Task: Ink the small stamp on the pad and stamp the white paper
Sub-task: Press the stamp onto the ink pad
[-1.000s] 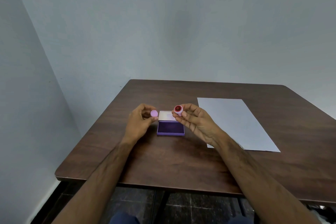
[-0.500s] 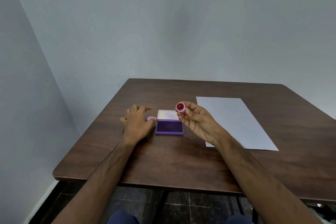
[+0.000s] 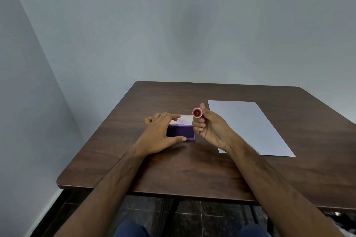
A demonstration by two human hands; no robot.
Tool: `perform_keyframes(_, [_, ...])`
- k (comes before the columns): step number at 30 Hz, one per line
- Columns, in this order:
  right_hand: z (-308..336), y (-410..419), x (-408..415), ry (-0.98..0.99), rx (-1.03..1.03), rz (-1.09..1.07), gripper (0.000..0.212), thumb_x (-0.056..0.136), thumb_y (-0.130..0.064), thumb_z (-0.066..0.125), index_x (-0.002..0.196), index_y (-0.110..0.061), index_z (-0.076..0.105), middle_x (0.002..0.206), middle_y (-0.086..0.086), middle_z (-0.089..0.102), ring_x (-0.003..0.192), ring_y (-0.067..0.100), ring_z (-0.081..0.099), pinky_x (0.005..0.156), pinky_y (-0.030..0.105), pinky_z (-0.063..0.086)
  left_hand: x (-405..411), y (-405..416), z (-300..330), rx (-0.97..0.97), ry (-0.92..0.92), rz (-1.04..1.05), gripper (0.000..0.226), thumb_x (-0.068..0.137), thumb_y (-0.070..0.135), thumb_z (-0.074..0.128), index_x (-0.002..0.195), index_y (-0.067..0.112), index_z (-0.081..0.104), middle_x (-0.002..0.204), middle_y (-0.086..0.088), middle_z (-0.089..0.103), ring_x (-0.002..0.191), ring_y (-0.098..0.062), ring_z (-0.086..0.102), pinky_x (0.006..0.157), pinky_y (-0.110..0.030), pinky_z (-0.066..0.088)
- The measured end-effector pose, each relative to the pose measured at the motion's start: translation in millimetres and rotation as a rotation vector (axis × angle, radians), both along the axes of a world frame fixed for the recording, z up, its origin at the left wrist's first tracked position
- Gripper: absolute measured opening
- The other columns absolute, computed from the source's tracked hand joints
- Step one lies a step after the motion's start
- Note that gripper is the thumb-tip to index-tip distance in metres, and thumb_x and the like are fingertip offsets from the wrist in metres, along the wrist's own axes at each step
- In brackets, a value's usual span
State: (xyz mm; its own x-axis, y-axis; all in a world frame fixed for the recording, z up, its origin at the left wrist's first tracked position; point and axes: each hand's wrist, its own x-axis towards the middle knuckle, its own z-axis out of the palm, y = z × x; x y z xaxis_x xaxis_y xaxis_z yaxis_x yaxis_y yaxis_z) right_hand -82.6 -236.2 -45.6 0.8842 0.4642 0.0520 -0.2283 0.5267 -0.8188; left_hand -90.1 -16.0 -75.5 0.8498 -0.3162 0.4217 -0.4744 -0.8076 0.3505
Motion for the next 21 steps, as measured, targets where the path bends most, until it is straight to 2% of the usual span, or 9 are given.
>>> perform_keyframes(5, [3.3, 1.7, -0.9, -0.011, -0.053, -0.087, 0.031, 0.094, -0.036, 0.061, 0.076, -0.011, 0.058, 0.062, 0.002, 0.044, 0.055, 0.009, 0.039, 0.050, 0.020, 0.038, -0.6, 0.0, 2.4, 0.000, 0.027, 0.013, 0.079, 0.072, 0.077, 0.066, 0.138, 0.040, 0.044, 0.127, 0.022, 0.056, 0.126, -0.005, 0.042, 0.103, -0.037, 0.026])
perform_keyframes(8, [1.7, 1.5, 0.1, -0.137, -0.271, -0.252, 0.024, 0.100, -0.027, 0.059, 0.084, -0.010, 0.064, 0.062, 0.003, 0.050, 0.055, 0.011, 0.039, 0.051, 0.021, 0.037, -0.7, 0.1, 3.1, 0.009, 0.038, 0.010, 0.078, 0.072, 0.075, 0.068, 0.138, 0.040, 0.043, 0.125, 0.021, 0.060, 0.125, -0.006, 0.044, 0.103, -0.037, 0.024])
perform_keyframes(11, [-2.2, 3.3, 0.7, -0.216, -0.440, -0.368, 0.023, 0.099, -0.028, 0.059, 0.093, -0.010, 0.072, 0.062, 0.003, 0.055, 0.056, 0.010, 0.042, 0.054, 0.023, 0.037, 0.4, 1.1, 1.8, 0.024, 0.024, 0.017, 0.078, 0.073, 0.074, 0.067, 0.138, 0.041, 0.042, 0.124, 0.020, 0.062, 0.124, -0.008, 0.047, 0.101, -0.036, 0.024])
perform_keyframes(18, [-7.1, -1.4, 3.8, -0.193, -0.443, -0.326, 0.023, 0.093, -0.021, 0.068, 0.107, -0.003, 0.072, 0.070, 0.002, 0.064, 0.064, 0.013, 0.046, 0.061, 0.026, 0.043, 2.6, 1.4, 1.1, 0.028, 0.035, 0.047, 0.081, 0.071, 0.078, 0.061, 0.140, 0.043, 0.039, 0.127, 0.019, 0.062, 0.124, -0.007, 0.048, 0.098, -0.036, 0.025])
perform_keyframes(21, [-7.5, -2.7, 2.8, -0.257, -0.547, -0.368, 0.023, 0.088, -0.022, 0.075, 0.105, -0.007, 0.073, 0.070, -0.005, 0.068, 0.061, 0.010, 0.047, 0.059, 0.023, 0.043, 1.4, 1.3, 1.5, 0.025, 0.039, 0.042, 0.080, 0.071, 0.078, 0.061, 0.139, 0.042, 0.039, 0.123, 0.020, 0.063, 0.122, -0.007, 0.049, 0.100, -0.039, 0.026])
